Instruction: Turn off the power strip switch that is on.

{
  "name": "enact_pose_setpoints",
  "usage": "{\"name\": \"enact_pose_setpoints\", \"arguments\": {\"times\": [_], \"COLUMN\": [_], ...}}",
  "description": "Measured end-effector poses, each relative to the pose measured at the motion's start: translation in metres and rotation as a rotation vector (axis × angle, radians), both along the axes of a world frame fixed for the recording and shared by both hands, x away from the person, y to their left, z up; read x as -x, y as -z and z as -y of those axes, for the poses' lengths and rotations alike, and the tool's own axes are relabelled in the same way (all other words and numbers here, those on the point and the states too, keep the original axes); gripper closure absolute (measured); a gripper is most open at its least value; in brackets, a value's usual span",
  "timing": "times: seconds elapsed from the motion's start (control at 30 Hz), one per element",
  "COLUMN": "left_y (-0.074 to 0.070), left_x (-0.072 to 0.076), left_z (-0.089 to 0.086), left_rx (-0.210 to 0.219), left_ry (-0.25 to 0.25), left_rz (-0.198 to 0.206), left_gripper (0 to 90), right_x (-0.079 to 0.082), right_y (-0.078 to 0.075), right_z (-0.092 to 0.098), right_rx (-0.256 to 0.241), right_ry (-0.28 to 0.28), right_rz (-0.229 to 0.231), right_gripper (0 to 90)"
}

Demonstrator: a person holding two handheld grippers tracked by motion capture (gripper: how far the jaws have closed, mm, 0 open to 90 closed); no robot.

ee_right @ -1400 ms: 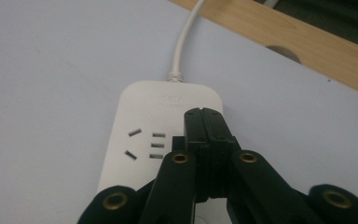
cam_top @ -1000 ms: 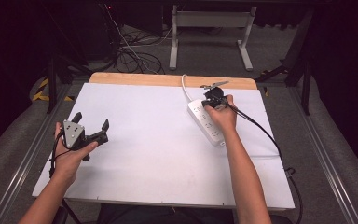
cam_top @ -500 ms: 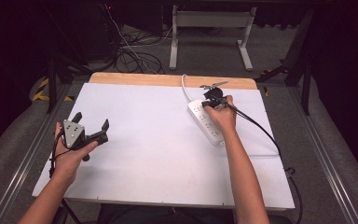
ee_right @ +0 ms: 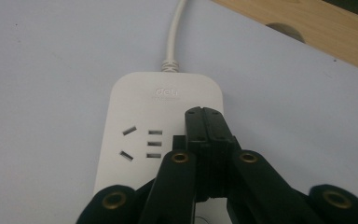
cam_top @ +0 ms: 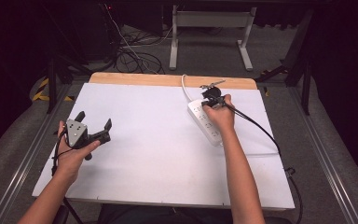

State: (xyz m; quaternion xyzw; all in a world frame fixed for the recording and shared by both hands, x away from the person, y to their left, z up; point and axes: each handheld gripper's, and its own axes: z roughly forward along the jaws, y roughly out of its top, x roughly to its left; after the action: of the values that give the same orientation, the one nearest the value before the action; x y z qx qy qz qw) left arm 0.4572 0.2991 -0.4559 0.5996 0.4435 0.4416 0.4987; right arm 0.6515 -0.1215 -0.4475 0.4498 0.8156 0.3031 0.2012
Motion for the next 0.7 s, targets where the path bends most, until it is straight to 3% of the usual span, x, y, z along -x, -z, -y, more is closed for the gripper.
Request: {"name": "enact_pose_setpoints", "arguments": {"times": [0.2,0.33,0.7], "left_y": [-0.0002,-0.0003,0.0001], "left_x": [-0.0003,0.0005,-0.0001], "left_z": [-0.0001,-0.001,0.0003], "left_rx": [0.003,0.0,-0.005], "left_ry": [0.001,-0.003,0.001], "left_rz": [-0.001,-0.003,-0.005], "left_gripper": [3.7,3.7,3.8], "right_x": [0.0005,0.0032,0.0027], "right_y": [-0.0001,0.0009,0.0003], "right_z": [-0.0041,-0.0063,-0.0068], "right_rx": [0.027,0.041,0.042], "right_ry": [0.02,0.028,0.034], "right_rz": [-0.009,0.012,0.007], "right_gripper": [90.0,90.0,90.0]}}
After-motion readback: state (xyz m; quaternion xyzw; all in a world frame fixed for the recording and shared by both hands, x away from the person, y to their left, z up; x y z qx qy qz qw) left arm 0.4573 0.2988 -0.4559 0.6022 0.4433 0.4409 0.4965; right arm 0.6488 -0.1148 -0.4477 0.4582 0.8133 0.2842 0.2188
